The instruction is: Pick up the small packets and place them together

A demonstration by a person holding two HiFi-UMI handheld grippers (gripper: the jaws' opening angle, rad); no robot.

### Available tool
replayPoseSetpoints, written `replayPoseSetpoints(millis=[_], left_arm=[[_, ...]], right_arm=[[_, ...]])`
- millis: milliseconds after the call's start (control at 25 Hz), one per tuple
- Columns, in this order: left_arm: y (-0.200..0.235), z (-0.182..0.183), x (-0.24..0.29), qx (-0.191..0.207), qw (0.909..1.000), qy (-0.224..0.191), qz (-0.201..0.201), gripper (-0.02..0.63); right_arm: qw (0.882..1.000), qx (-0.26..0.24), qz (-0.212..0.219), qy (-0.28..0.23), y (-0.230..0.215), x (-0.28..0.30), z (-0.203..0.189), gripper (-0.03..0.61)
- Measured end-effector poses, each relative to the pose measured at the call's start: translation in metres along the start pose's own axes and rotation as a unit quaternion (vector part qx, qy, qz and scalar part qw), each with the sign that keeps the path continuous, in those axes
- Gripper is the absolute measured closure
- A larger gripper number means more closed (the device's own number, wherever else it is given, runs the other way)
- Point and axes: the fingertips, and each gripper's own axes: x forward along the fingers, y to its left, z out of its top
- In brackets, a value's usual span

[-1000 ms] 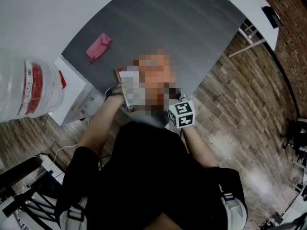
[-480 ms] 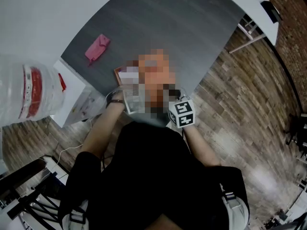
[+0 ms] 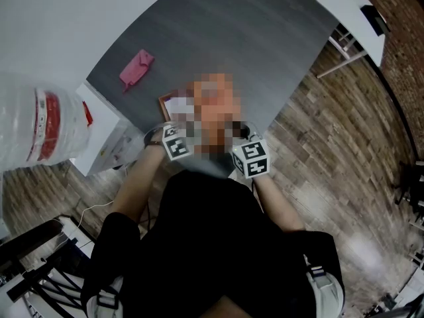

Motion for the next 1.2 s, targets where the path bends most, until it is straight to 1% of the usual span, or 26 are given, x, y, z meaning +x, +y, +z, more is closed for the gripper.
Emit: replayPoseSetpoints(millis=[120, 280, 480, 560, 720, 960, 1200], left_arm=[[-0.002, 0.002, -0.008, -0.019, 0.9996, -0.019, -0.004, 0.520], [0.005, 0.004, -0.023, -0.037, 0.9984, -0.042, 0.010, 0.522], [0.011, 0.005, -0.040, -0.048, 0.9968, -0.061, 0.021, 0.531], [0.014, 0.007, -0.046, -0.054, 0.9955, -0.073, 0.027, 0.563], [0.016, 0.010, -0.055, -0.063, 0.9936, -0.089, 0.031, 0.580], [0.017, 0.016, -0.069, -0.047, 0.9935, -0.095, 0.040, 0.588], [0.021, 0.043, -0.091, -0.006, 0.9933, -0.109, 0.039, 0.588]], right_arm=[[1.000, -0.001, 0.003, 0.001, 0.001, 0.001, 0.000, 0.540], [1.000, -0.007, 0.011, 0.002, 0.006, 0.004, 0.001, 0.540], [1.000, -0.015, 0.017, 0.000, 0.009, 0.007, 0.005, 0.540], [1.000, -0.017, 0.019, 0.001, 0.010, 0.007, 0.006, 0.541], [1.000, -0.020, 0.022, 0.000, 0.013, 0.008, 0.006, 0.541], [1.000, -0.022, 0.021, -0.001, 0.013, 0.006, 0.007, 0.541], [1.000, -0.015, 0.009, -0.006, 0.007, -0.002, 0.006, 0.541]])
